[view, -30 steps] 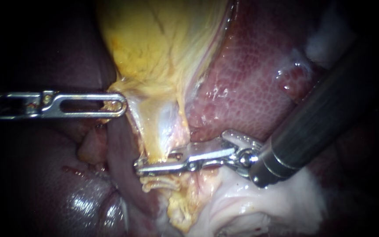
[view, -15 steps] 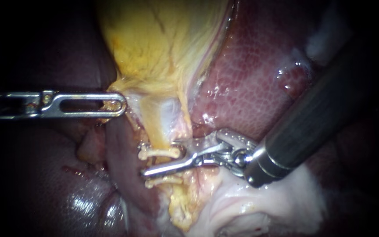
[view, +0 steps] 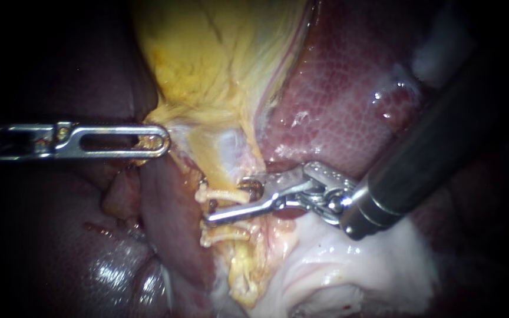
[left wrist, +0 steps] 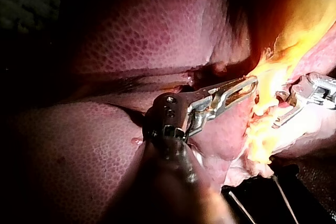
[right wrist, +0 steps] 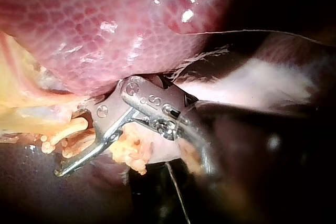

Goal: Going back third clip left tube

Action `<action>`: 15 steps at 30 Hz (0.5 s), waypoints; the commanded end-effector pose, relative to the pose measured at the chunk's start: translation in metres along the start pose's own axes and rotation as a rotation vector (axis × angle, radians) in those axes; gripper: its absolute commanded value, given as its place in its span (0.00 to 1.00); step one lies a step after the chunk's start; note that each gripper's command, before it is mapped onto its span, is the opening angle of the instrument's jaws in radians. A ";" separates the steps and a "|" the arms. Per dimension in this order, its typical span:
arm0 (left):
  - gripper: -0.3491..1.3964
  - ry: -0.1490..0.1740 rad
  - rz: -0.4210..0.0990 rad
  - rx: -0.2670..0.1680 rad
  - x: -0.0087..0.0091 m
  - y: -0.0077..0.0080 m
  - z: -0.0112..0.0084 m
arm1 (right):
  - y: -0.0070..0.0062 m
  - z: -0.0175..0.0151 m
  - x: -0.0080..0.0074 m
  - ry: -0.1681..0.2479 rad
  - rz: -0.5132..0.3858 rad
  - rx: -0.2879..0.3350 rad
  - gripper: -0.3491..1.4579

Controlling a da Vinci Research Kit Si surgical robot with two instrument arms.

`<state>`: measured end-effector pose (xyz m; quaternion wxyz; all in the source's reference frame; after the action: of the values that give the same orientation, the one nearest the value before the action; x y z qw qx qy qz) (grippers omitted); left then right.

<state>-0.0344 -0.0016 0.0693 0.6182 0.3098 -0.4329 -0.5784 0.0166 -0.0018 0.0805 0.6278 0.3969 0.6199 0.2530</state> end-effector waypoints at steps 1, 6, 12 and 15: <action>0.00 0.000 0.000 0.000 0.0000 0.0000 -0.0001 | -0.0002 -0.0005 -0.0001 -0.006 0.001 0.001 0.52; 0.00 0.000 0.000 0.000 0.0000 0.0000 -0.0001 | -0.0013 -0.0030 0.0003 -0.016 -0.001 0.011 0.52; 0.00 0.001 0.000 0.000 0.0000 0.0000 -0.0001 | -0.0033 -0.0064 0.0024 -0.016 -0.039 0.020 0.52; 0.00 0.001 0.000 0.000 0.0000 0.0000 -0.0001 | -0.0047 -0.0086 0.0044 -0.012 -0.072 0.014 0.52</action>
<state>-0.0342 -0.0016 0.0693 0.6183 0.3099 -0.4328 -0.5782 0.0071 0.0011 0.0741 0.6389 0.3749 0.6344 0.2208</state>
